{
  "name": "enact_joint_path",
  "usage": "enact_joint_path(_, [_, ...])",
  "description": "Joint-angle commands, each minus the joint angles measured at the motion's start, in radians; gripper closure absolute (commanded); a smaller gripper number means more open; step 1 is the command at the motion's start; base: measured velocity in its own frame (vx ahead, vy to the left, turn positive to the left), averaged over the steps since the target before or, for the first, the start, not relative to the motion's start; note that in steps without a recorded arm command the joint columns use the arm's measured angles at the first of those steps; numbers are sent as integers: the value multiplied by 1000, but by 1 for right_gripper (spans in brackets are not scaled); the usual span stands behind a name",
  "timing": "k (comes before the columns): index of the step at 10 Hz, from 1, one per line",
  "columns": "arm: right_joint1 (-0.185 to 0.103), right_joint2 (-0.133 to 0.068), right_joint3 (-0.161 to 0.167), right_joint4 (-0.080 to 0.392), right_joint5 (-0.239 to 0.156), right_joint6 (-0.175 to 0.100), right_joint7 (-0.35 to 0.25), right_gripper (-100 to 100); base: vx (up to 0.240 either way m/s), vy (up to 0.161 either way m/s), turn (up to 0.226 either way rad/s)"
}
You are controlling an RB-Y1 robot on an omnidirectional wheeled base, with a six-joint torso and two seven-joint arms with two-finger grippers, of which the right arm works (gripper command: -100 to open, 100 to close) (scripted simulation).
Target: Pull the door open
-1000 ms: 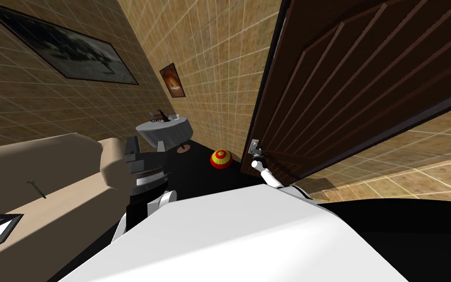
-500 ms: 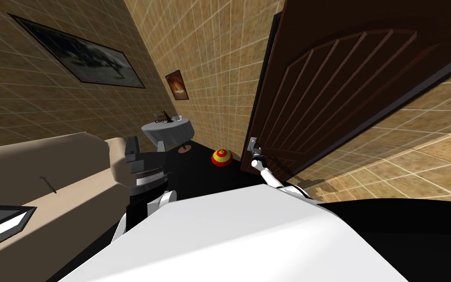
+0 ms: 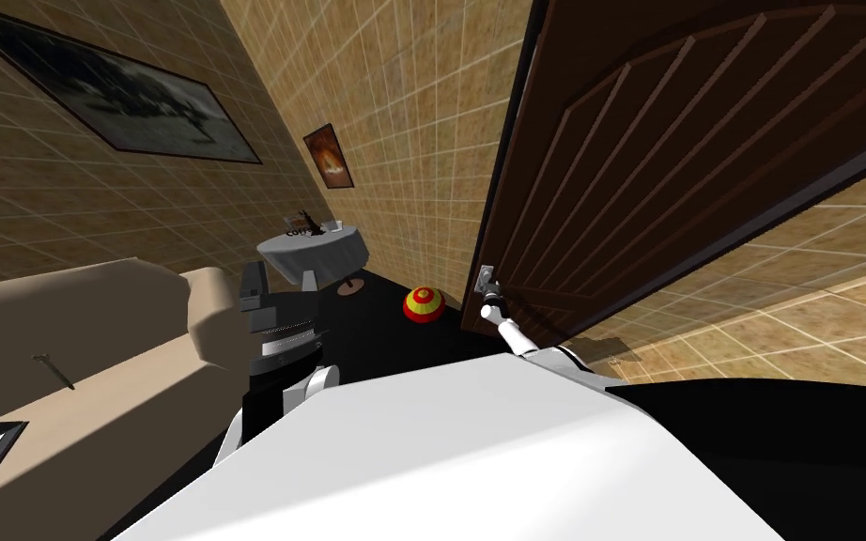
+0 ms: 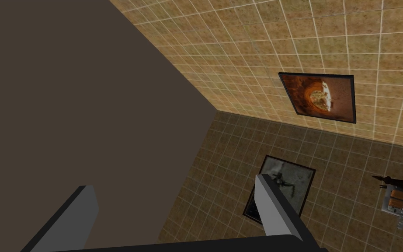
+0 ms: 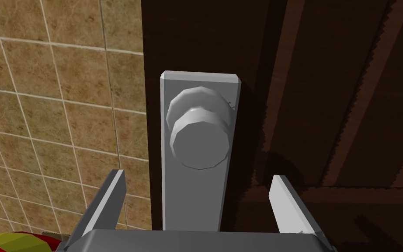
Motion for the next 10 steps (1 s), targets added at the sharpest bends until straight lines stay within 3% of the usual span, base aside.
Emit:
enact_joint_path(1, [-25, -2, 4, 38, 21, -11, -28, -100, 106, -43, -33])
enact_joint_path(6, [-112, -8, 18, 168, 88, -46, -113, -100, 97, -48, -30])
enact_joint_path(7, [-99, -9, 16, 150, 80, -41, -103, -100, 46, -21, 1])
enact_joint_path(8, [-99, -9, 16, 150, 80, -41, -103, 100, -6, 2, 3])
enact_joint_path(10, [-99, -9, 16, 150, 80, -41, -103, 100, -13, 6, 1])
